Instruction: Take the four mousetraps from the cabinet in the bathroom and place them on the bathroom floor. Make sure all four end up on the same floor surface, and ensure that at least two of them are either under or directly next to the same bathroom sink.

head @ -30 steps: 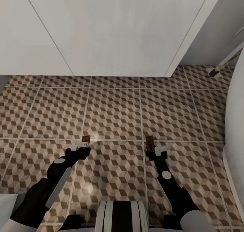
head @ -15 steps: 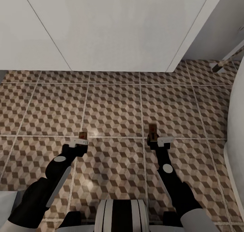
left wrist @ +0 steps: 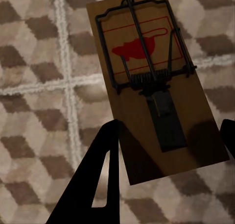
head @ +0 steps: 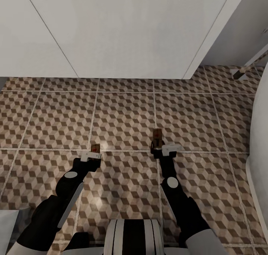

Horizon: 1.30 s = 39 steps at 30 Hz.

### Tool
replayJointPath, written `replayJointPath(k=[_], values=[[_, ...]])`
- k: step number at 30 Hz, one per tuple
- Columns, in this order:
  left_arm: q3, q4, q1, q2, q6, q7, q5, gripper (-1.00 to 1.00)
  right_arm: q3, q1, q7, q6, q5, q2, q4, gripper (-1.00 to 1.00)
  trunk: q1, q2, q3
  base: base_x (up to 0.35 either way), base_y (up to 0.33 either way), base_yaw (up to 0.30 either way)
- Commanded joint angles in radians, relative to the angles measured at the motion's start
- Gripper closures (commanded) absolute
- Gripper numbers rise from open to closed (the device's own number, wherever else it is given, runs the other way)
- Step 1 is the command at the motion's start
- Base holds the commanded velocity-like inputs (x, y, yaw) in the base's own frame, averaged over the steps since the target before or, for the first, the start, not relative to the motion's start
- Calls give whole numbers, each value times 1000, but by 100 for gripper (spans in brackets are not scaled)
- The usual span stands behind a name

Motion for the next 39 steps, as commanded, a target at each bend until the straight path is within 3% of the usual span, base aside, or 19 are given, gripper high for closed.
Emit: replayJointPath(k=[1, 2, 3, 5, 7, 9, 10, 11, 12, 14, 19, 22, 23, 25, 26, 27, 30, 34, 39], values=[[-3, -1, -1, 1, 3, 9, 9, 100, 4, 0, -18, 1, 14, 1, -1, 100, 0, 0, 0, 0, 0, 0], [-3, -1, -1, 2, 3, 9, 9, 100, 6, 0, -27, 2, 23, 2, -2, 100, 0, 0, 0, 0, 0, 0], [-4, -1, -1, 3, 4, 9, 9, 100, 11, 0, -65, 4, 68, 2, 3, 100, 0, 0, 0, 0, 0, 0], [-5, 3, -1, 6, 4, 10, 9, 100, 16, 2, -175, 6, 178, 9, 13, 100, 0, 0, 0, 0, 0, 0], [-6, 3, -1, 7, 3, 10, 9, 100, 18, 2, -312, 3, 226, 18, 16, 100, 0, 0, 0, 0, 0, 0], [-6, 2, -1, 8, 3, 10, 9, 100, 26, 2, -422, 1, 243, 22, 17, 100, 0, 0, 0, 0, 0, 0], [-6, 1, -1, 8, 3, 10, 9, 100, 51, 3, -519, 0, 251, 24, 18, 100, 0, 0, 0, 0, 0, 0], [-6, 1, -1, 8, 3, 10, 9, 100, 78, 3, -569, -2, 254, 23, 18, 100, 0, 0, 0, 0, 0, 0], [-6, 1, -1, 8, 3, 9, 9, 100, 93, 3, -589, -2, 255, 23, 18, 100, 0, 0, 0, 0, 0, 0], [-6, 0, -1, 7, 3, 10, 9, 100, 171, 3, -657, -2, 261, 22, 18, 100, 0, 0, 0, 0, 0, 0], [-5, 0, -1, 6, 3, 10, 9, 100, 224, 3, -727, 1, 250, 25, 16, 100, 0, 0, 0, 0, 0, 0], [-4, 0, -1, 5, 3, 9, 9, 100, 229, 3, -659, 9, 174, 24, 12, 100, 0, 0, 0, 0, 0, 0], [-3, -1, -1, 5, 3, 9, 9, 100, 229, 3, -584, 26, 136, 24, 8, 100, 0, 0, 0, 0, 0, 0], [-3, -1, -1, 4, 3, 8, 9, 100, 224, 3, -493, 60, 110, 23, 0, 100, 0, 0, 0, 0, 0, 0], [-3, -2, -1, 4, 3, 8, 9, 100, 204, 3, -398, 106, 90, 22, -15, 100, 0, 0, 0, 0, 0, 0], [-3, -2, -1, 4, 3, 8, 9, 100, 191, 3, -368, 121, 85, 22, -21, 100, 0, 0, 0, 0, 0, 0], [-2, -2, -2, 2, 3, 8, 8, 100, 75, 3, -206, 172, 62, 24, -45, 100, 0, 0, 0, 0, 0, 0], [-1, -3, -9, -7, 3, 8, 8, 100, 36, 3, -154, 179, 57, 26, -50, 100, 0, 0, 0, 0, 0, 0], [-2, -3, -17, -55, 3, 8, 8, 100, 29, 3, -144, 179, 56, 27, -52, 100, 0, 0, 0, 0, 0, 0]])
